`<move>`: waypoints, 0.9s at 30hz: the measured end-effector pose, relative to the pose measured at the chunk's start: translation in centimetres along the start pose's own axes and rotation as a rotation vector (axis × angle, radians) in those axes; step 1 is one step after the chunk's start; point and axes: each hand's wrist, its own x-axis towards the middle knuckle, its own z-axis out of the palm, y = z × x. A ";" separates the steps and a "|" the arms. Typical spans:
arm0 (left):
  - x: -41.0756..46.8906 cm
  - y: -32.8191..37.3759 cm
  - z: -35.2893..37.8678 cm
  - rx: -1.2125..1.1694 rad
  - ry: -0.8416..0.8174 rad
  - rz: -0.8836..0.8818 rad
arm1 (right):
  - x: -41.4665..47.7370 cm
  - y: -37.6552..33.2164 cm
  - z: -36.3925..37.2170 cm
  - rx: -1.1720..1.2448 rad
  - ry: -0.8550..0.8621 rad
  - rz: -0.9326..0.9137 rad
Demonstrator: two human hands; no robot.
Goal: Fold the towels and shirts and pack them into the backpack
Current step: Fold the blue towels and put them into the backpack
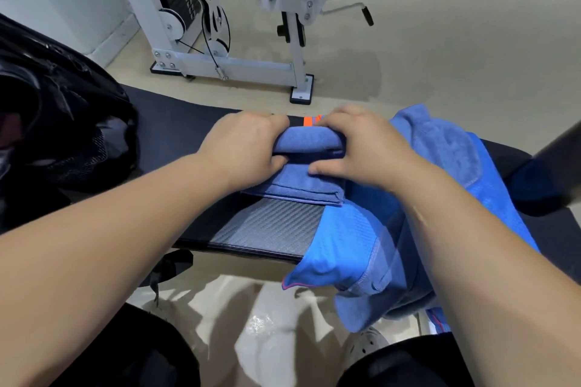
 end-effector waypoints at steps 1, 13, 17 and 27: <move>-0.7 -0.1 0.2 -0.037 -0.008 0.024 | -0.8 -0.1 -0.3 0.050 -0.031 -0.007; -7.6 -1.2 2.3 0.114 -0.335 0.114 | -6.3 -2.1 0.2 -0.071 -0.357 -0.023; -7.3 -0.7 2.2 0.065 -0.363 0.086 | -6.7 -2.4 1.6 -0.235 -0.506 0.015; -0.1 1.3 0.9 -0.466 -0.186 -0.101 | -7.4 -2.1 2.3 -0.015 -0.380 0.062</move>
